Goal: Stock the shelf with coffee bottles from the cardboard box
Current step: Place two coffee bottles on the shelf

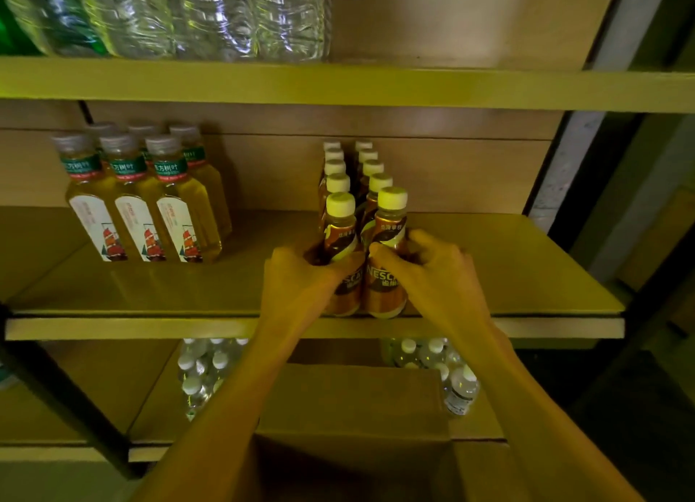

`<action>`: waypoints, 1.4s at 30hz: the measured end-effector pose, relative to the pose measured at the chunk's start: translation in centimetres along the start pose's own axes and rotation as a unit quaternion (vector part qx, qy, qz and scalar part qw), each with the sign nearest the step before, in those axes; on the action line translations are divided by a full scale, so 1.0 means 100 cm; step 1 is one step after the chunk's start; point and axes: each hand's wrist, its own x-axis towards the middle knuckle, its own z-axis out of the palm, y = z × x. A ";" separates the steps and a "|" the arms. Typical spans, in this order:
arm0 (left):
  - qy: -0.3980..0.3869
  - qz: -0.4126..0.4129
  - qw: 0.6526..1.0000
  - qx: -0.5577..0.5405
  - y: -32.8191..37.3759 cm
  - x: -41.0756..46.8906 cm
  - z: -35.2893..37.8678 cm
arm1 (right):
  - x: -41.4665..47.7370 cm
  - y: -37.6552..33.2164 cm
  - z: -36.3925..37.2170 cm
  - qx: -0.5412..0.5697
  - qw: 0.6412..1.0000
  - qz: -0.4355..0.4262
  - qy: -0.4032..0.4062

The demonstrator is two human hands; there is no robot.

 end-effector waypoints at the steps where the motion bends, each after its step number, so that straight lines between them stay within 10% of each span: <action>1: 0.000 0.000 1.000 0.005 -0.003 0.002 0.001 | 0.002 0.002 0.003 0.006 1.000 0.008 -0.005; 42: 0.034 0.022 0.995 0.093 -0.056 -0.014 0.028 | -0.011 0.053 0.055 -0.089 0.995 0.002 0.036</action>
